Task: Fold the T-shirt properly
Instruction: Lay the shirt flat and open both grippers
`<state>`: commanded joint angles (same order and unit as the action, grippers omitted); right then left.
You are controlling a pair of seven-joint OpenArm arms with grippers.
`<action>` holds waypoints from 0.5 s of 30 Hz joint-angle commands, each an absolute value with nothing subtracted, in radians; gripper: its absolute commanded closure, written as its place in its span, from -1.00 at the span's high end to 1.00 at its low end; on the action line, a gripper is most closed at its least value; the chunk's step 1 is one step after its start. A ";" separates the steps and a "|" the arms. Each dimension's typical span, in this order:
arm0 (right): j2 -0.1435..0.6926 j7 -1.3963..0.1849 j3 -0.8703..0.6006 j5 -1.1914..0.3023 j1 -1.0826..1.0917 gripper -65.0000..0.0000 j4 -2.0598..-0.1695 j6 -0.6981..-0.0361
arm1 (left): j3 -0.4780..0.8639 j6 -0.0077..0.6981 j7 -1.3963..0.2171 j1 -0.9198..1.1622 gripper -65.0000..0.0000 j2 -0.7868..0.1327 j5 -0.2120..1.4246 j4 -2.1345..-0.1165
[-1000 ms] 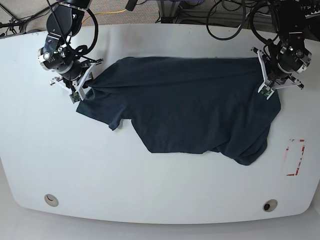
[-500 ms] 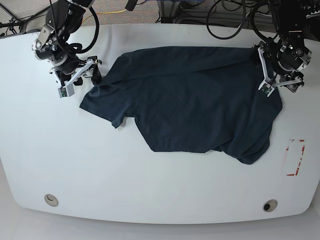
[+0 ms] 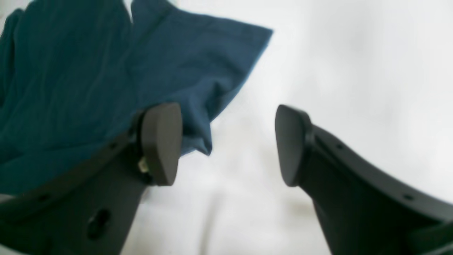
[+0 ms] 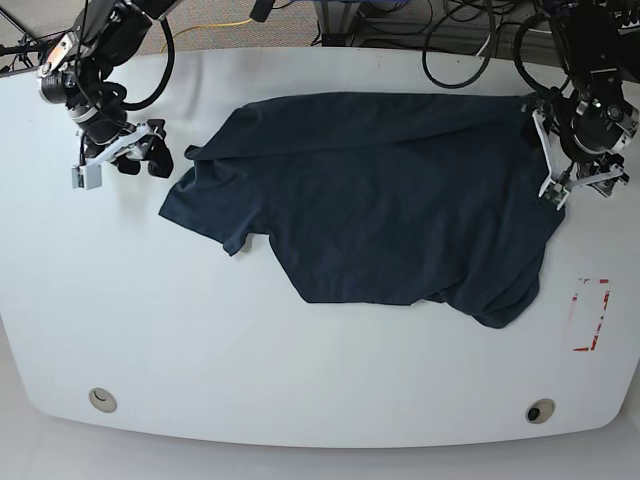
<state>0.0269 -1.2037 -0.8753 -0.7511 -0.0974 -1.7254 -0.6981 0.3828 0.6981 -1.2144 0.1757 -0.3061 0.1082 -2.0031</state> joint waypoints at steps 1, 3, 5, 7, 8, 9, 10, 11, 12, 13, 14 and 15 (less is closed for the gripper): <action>0.027 -1.211 -0.889 -0.753 -0.090 0.22 -1.689 -0.698 | 0.389 0.698 -1.214 0.160 0.41 -0.306 0.107 -2.003; 0.027 -1.227 -0.911 -0.753 -0.085 0.22 -1.646 -0.698 | 0.409 0.698 -1.214 0.140 0.42 -0.306 0.104 -2.003; 0.027 -1.257 -0.931 -0.756 -0.085 0.22 -1.610 -0.698 | 0.437 0.698 -1.214 0.107 0.43 -0.306 0.101 -2.003; 0.012 -1.280 -0.935 -0.756 -0.093 0.22 -1.612 -0.698 | 0.440 0.698 -1.214 0.088 0.43 -0.308 0.101 -2.002; -0.002 -1.294 -0.937 -0.757 -0.096 0.22 -1.612 -0.698 | 0.441 0.698 -1.214 0.081 0.43 -0.312 0.101 -2.002; -0.013 -1.308 -0.946 -0.769 -0.107 0.23 -1.613 -0.698 | 0.441 0.698 -1.214 0.073 0.43 -0.314 0.099 -2.002; -0.019 -1.314 -0.954 -0.788 -0.114 0.23 -1.613 -0.698 | 0.441 0.698 -1.214 0.070 0.43 -0.314 0.099 -2.002; -0.021 -1.317 -0.957 -0.806 -0.124 0.23 -1.613 -0.698 | 0.441 0.698 -1.214 0.068 0.43 -0.314 0.099 -2.002; -0.024 -1.319 -0.957 -0.837 -0.130 0.23 -1.613 -0.698 | 0.443 0.698 -1.214 0.068 0.43 -0.314 0.099 -2.002; -0.024 -1.319 -0.957 -0.858 -0.136 0.23 -1.609 -0.698 | 0.443 0.698 -1.214 0.068 0.43 -0.314 0.099 -2.002; -0.025 -1.319 -0.957 -0.878 -0.140 0.23 -1.606 -0.698 | 0.443 0.698 -1.214 0.068 0.43 -0.314 0.099 -2.002; -0.033 -1.319 -0.957 -0.894 -0.143 0.23 -1.604 -0.698 | 0.443 0.698 -1.214 0.068 0.43 -0.314 0.099 -2.002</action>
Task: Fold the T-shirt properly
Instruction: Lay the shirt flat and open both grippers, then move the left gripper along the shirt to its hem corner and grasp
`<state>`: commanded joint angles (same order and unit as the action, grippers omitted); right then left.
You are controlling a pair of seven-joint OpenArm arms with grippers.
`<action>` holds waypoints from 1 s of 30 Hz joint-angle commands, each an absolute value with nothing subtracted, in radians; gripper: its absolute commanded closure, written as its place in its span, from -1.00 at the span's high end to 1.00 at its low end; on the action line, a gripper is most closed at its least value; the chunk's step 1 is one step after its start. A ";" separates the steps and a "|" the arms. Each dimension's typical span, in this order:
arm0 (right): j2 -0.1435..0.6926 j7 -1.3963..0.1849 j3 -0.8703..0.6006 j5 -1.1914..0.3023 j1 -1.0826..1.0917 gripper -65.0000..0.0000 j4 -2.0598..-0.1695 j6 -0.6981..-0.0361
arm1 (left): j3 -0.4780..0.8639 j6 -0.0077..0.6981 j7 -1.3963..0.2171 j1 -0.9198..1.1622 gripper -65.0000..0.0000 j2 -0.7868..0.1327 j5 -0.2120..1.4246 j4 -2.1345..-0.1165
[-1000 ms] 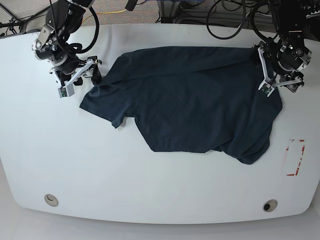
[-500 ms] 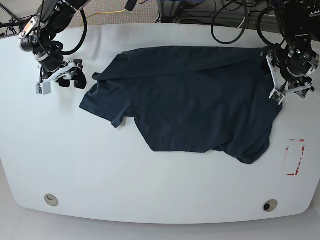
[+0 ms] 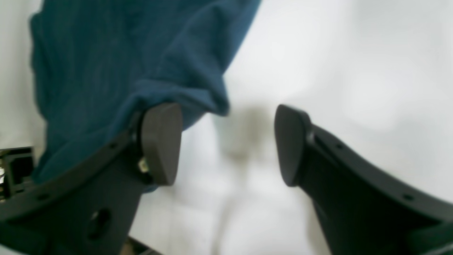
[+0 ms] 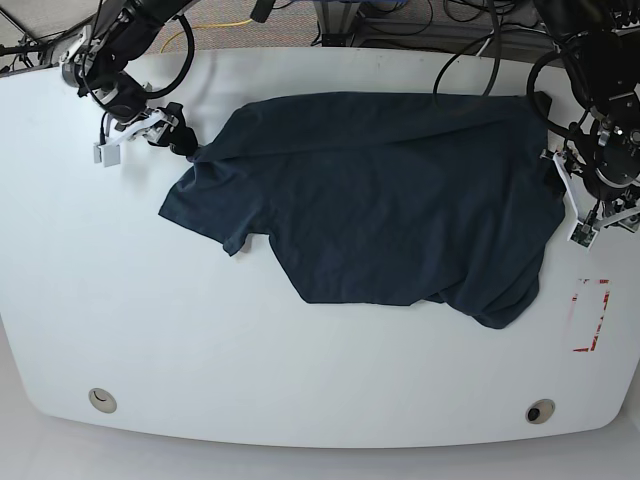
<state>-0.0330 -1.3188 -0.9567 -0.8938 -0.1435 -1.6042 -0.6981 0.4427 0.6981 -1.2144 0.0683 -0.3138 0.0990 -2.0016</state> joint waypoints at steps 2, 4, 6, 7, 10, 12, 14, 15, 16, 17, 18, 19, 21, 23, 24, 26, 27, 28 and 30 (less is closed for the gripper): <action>-0.051 -1.319 -0.961 -0.900 -0.143 0.23 -1.604 -0.698 | 0.443 0.698 -1.214 0.068 0.43 -0.314 0.099 -2.002; -0.058 -1.319 -0.964 -0.901 -0.139 0.23 -1.604 -0.698 | 0.441 0.698 -1.214 0.068 0.43 -0.311 0.099 -2.002; -0.058 -1.319 -0.964 -0.901 -0.134 0.23 -1.604 -0.698 | 0.438 0.698 -1.214 0.068 0.43 -0.308 0.099 -2.002; -0.058 -1.317 -0.964 -0.901 -0.133 0.23 -1.604 -0.698 | 0.437 0.698 -1.214 0.068 0.43 -0.308 0.099 -2.002; -0.056 -1.317 -0.964 -0.901 -0.120 0.23 -1.601 -0.698 | 0.437 0.698 -1.214 0.068 0.43 -0.308 0.099 -2.002; -0.056 -1.317 -0.964 -0.900 -0.105 0.23 -1.561 -0.698 | 0.437 0.698 -1.214 0.065 0.43 -0.308 0.099 -2.000; -0.045 -1.317 -0.963 -0.901 -0.084 0.23 -1.517 -0.698 | 0.437 0.698 -1.214 0.054 0.43 -0.308 0.099 -2.000; -0.036 -1.317 -0.963 -0.901 -0.076 0.23 -1.488 -0.698 | 0.437 0.698 -1.214 0.051 0.43 -0.308 0.099 -2.000; -0.033 -1.317 -0.963 -0.901 -0.073 0.23 -1.468 -0.698 | 0.437 0.698 -1.214 0.051 0.43 -0.308 0.099 -2.000; -0.033 -1.316 -0.963 -0.901 -0.071 0.23 -1.446 -0.698 | 0.437 0.698 -1.214 0.051 0.43 -0.308 0.097 -1.997; -0.028 -1.313 -0.964 -0.901 -0.062 0.23 -1.417 -0.698 | 0.437 0.698 -1.214 0.050 0.42 -0.308 0.097 -1.989; -0.028 -1.313 -0.972 -0.901 -0.048 0.23 -1.395 -0.698 | 0.437 0.698 -1.214 0.048 0.42 -0.311 0.097 -1.982; -0.027 -1.313 -0.998 -0.901 -0.035 0.23 -1.376 -0.698 | 0.437 0.698 -1.214 0.048 0.42 -0.312 0.097 -1.977; -0.010 -1.313 -1.009 -0.900 -0.027 0.23 -1.366 -0.698 | 0.437 0.698 -1.214 0.050 0.42 -0.312 0.097 -1.977; -0.002 -1.313 -1.010 -0.901 -0.027 0.23 -1.362 -0.698 | 0.437 0.698 -1.214 0.053 0.42 -0.312 0.097 -1.977; 0.005 -1.313 -1.013 -0.901 -0.021 0.23 -1.360 -0.698 | 0.438 0.698 -1.214 0.054 0.41 -0.312 0.097 -1.977; 0.005 -1.313 -1.013 -0.901 -0.018 0.23 -1.359 -0.698 | 0.438 0.698 -1.214 0.051 0.41 -0.312 0.097 -1.975; 0.005 -1.314 -1.013 -0.901 -0.015 0.23 -1.354 -0.698 | 0.438 0.698 -1.214 0.050 0.41 -0.312 0.097 -1.975; 0.005 -1.314 -1.009 -0.903 -0.013 0.23 -1.339 -0.698 | 0.437 0.698 -1.214 0.048 0.41 -0.309 0.097 -1.975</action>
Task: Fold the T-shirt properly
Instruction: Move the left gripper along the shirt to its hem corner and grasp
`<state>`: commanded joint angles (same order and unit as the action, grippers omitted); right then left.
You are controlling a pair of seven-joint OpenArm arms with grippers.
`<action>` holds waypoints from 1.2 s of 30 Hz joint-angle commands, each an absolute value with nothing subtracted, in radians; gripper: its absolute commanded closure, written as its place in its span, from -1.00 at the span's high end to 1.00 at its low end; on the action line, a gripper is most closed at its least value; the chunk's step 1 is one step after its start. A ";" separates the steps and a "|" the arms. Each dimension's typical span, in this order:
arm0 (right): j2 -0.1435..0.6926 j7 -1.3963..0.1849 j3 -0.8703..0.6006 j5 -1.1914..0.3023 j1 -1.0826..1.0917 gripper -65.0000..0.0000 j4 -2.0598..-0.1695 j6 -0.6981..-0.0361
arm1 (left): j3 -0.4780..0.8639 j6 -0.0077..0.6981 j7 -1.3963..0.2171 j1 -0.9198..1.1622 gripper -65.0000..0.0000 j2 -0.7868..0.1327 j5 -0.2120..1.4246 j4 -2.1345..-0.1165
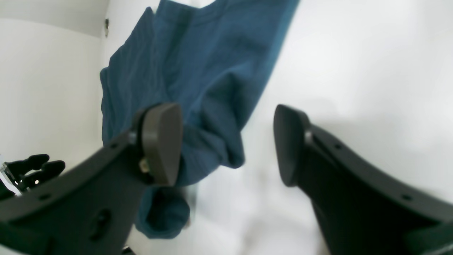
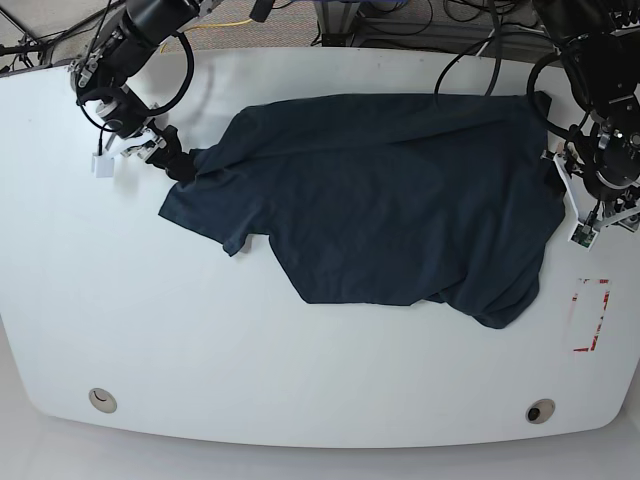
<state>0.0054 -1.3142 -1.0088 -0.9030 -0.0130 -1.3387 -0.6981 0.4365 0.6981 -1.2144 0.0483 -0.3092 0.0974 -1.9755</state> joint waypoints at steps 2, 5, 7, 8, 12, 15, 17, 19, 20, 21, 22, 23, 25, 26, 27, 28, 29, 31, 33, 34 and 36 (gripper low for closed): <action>0.005 -1.314 -1.006 -0.903 -0.013 0.22 -1.336 -0.698 | 0.437 0.698 -1.214 0.048 0.41 -0.308 0.097 -1.975; -0.001 -1.316 -0.989 -0.903 -0.018 0.22 -1.337 -0.698 | 0.437 0.698 -1.214 0.048 0.41 -0.308 0.097 -1.975; -0.002 -1.316 -0.958 -0.903 -0.018 0.21 -1.337 -0.698 | 0.435 0.698 -1.214 0.048 0.41 -0.308 0.097 -1.975; -0.005 -1.319 -0.946 -0.903 -0.018 0.21 -1.340 -0.698 | 0.435 0.698 -1.214 0.048 0.41 -0.308 0.097 -1.975; -0.044 -1.319 -0.911 -0.901 -0.019 0.21 -1.346 -0.698 | 0.433 0.698 -1.214 0.048 0.41 -0.308 0.097 -1.974; -0.048 -1.319 -0.886 -0.897 -0.024 0.21 -1.374 -0.698 | 0.433 0.698 -1.214 0.048 0.41 -0.308 0.097 -1.974; -0.048 -1.317 -0.851 -0.897 -0.044 0.21 -1.412 -0.685 | 0.433 0.698 -1.214 0.048 0.41 -0.308 0.097 -1.974; -0.050 -1.316 -0.832 -0.897 -0.056 0.21 -1.455 -0.657 | 0.433 0.698 -1.214 0.048 0.41 -0.308 0.097 -1.974; -0.050 -1.316 -0.823 -0.897 -0.062 0.21 -1.483 -0.650 | 0.433 0.698 -1.214 0.048 0.41 -0.308 0.097 -1.974; -0.050 -1.316 -0.819 -0.897 -0.065 0.21 -1.503 -0.645 | 0.433 0.698 -1.214 0.048 0.41 -0.308 0.097 -1.974; -0.050 -1.316 -0.814 -0.897 -0.073 0.21 -1.521 -0.641 | 0.433 0.698 -1.214 0.048 0.41 -0.308 0.097 -1.974; -0.050 -1.316 -0.814 -0.897 -0.082 0.21 -1.535 -0.639 | 0.433 0.698 -1.214 0.048 0.41 -0.308 0.097 -1.974; -0.050 -1.314 -0.816 -0.897 -0.096 0.20 -1.557 -0.638 | 0.435 0.698 -1.214 0.048 0.41 -0.308 0.097 -1.972; -0.048 -1.314 -0.816 -0.897 -0.099 0.20 -1.566 -0.638 | 0.435 0.698 -1.213 0.048 0.41 -0.308 0.097 -1.969; -0.045 -1.314 -0.814 -0.895 -0.101 0.20 -1.578 -0.638 | 0.433 0.698 -1.213 0.048 0.41 -0.308 0.097 -1.959; -0.045 -1.314 -0.812 -0.895 -0.101 0.20 -1.589 -0.636 | 0.433 0.698 -1.213 0.045 0.41 -0.308 0.097 -1.952; -0.044 -1.314 -0.811 -0.894 -0.104 0.20 -1.603 -0.636 | 0.433 0.698 -1.213 0.038 0.41 -0.308 0.097 -1.951; -0.044 -1.314 -0.809 -0.877 -0.128 0.20 -1.653 -0.636 | 0.429 0.698 -1.213 0.018 0.42 -0.308 0.097 -1.946; -0.045 -1.314 -0.809 -0.831 -0.142 0.20 -1.707 -0.627 | 0.429 0.698 -1.213 0.013 0.42 -0.308 0.097 -1.946; -0.047 -1.314 -0.809 -0.811 -0.145 0.20 -1.728 -0.618 | 0.427 0.698 -1.213 0.008 0.42 -0.308 0.097 -1.946; -0.048 -1.314 -0.809 -0.766 -0.148 0.20 -1.773 -0.596 | 0.427 0.698 -1.213 0.005 0.42 -0.308 0.097 -1.946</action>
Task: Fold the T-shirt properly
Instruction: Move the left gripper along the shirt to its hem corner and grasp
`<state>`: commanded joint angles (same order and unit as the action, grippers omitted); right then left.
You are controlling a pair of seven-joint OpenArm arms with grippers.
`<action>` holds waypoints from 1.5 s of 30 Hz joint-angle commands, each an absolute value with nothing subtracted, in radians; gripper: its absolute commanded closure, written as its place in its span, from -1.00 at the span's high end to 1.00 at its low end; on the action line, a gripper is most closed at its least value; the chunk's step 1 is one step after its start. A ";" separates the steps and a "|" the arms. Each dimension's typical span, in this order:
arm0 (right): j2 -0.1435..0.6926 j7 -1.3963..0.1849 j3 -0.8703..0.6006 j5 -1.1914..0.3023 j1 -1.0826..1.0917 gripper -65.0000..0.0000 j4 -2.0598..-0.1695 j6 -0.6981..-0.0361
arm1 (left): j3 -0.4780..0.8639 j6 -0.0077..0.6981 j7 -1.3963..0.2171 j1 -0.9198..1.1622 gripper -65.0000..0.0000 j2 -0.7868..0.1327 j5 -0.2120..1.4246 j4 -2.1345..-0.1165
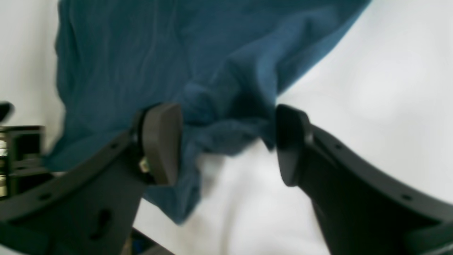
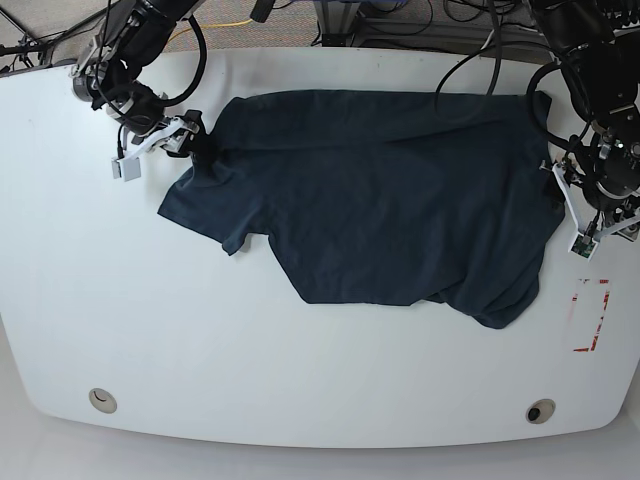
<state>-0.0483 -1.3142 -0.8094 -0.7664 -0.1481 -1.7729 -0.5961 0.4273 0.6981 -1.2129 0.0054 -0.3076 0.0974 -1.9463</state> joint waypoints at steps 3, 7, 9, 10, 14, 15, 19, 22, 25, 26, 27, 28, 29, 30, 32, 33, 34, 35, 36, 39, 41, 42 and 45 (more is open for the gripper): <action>-0.048 -1.314 -0.809 -0.743 -0.151 0.20 -1.817 -0.578 | 0.426 0.698 -1.213 0.005 0.42 -0.308 0.097 -1.946; -0.044 -1.314 -0.816 -0.745 -0.165 0.20 -1.824 -0.575 | 0.397 0.698 -1.213 0.005 0.41 -0.311 0.097 -1.946; -0.044 -1.314 -0.809 -0.746 -0.170 0.20 -1.822 -0.582 | 0.392 0.698 -1.213 0.005 0.41 -0.312 0.097 -1.946; -0.048 -1.316 -0.809 -0.746 -0.170 0.20 -1.822 -0.584 | 0.392 0.698 -1.213 0.005 0.41 -0.312 0.097 -1.946; -0.082 -1.316 -0.808 -0.746 -0.171 0.20 -1.817 -0.582 | 0.390 0.698 -1.213 0.005 0.41 -0.311 0.097 -1.946; -0.090 -1.317 -0.808 -0.746 -0.173 0.20 -1.817 -0.582 | 0.390 0.698 -1.213 0.005 0.41 -0.311 0.097 -1.946; -0.102 -1.320 -0.808 -0.748 -0.188 0.20 -1.817 -0.582 | 0.390 0.698 -1.213 0.007 0.41 -0.312 0.097 -1.946; -0.116 -1.320 -0.806 -0.766 -0.196 0.20 -1.817 -0.579 | 0.390 0.698 -1.213 0.007 0.41 -0.312 0.097 -1.946; -0.120 -1.320 -0.806 -0.782 -0.208 0.20 -1.817 -0.576 | 0.392 0.698 -1.213 0.007 0.41 -0.312 0.097 -1.946; -0.120 -1.320 -0.806 -0.779 -0.206 0.20 -1.817 -0.576 | 0.392 0.698 -1.213 0.007 0.41 -0.312 0.097 -1.946; -0.120 -1.320 -0.806 -0.776 -0.206 0.20 -1.817 -0.576 | 0.390 0.698 -1.213 0.007 0.41 -0.312 0.097 -1.946; -0.120 -1.320 -0.806 -0.776 -0.209 0.20 -1.817 -0.576 | 0.390 0.698 -1.213 0.007 0.41 -0.311 0.097 -1.946; -0.120 -1.320 -0.806 -0.776 -0.209 0.20 -1.817 -0.576 | 0.390 0.698 -1.213 0.007 0.41 -0.311 0.097 -1.946; -0.122 -1.320 -0.806 -0.777 -0.211 0.20 -1.817 -0.576 | 0.390 0.698 -1.213 0.007 0.41 -0.311 0.097 -1.945; -0.122 -1.320 -0.806 -0.777 -0.211 0.20 -1.817 -0.576 | 0.390 0.698 -1.213 0.005 0.42 -0.309 0.097 -1.945; -0.122 -1.320 -0.797 -0.776 -0.209 0.20 -1.817 -0.576 | 0.390 0.698 -1.213 0.005 0.42 -0.309 0.097 -1.945; -0.122 -1.317 -0.783 -0.776 -0.211 0.20 -1.816 -0.576 | 0.389 0.698 -1.213 0.004 0.43 -0.308 0.097 -1.945; -0.122 -1.316 -0.765 -0.776 -0.214 0.19 -1.816 -0.575 | 0.389 0.698 -1.213 -0.008 0.43 -0.308 0.097 -1.945; -0.122 -1.316 -0.757 -0.776 -0.214 0.12 -1.816 -0.575 | 0.389 0.698 -1.213 -0.024 0.43 -0.308 0.097 -1.945; -0.130 -1.314 -0.754 -0.774 -0.214 -0.35 -1.814 -0.575 | 0.390 0.698 -1.213 -0.050 0.43 -0.308 0.097 -1.928; -0.134 -1.314 -0.754 -0.774 -0.213 -0.84 -1.814 -0.575 | 0.392 0.698 -1.213 -0.062 0.44 -0.306 0.099 -1.897; -0.134 -1.314 -0.754 -0.774 -0.211 -0.99 -1.814 -0.575 | 0.392 0.698 -1.213 -0.081 0.44 -0.306 0.099 -1.888; -0.134 -1.314 -0.753 -0.774 -0.208 -1.00 -1.814 -0.575 | 0.392 0.698 -1.213 -0.147 0.44 -0.305 0.105 -1.824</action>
<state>-0.1343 -1.3142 -0.7526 -0.7741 -0.2079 -1.8144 -0.5746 0.3920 0.6981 -1.2129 -0.1465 -0.3046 0.1051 -1.8236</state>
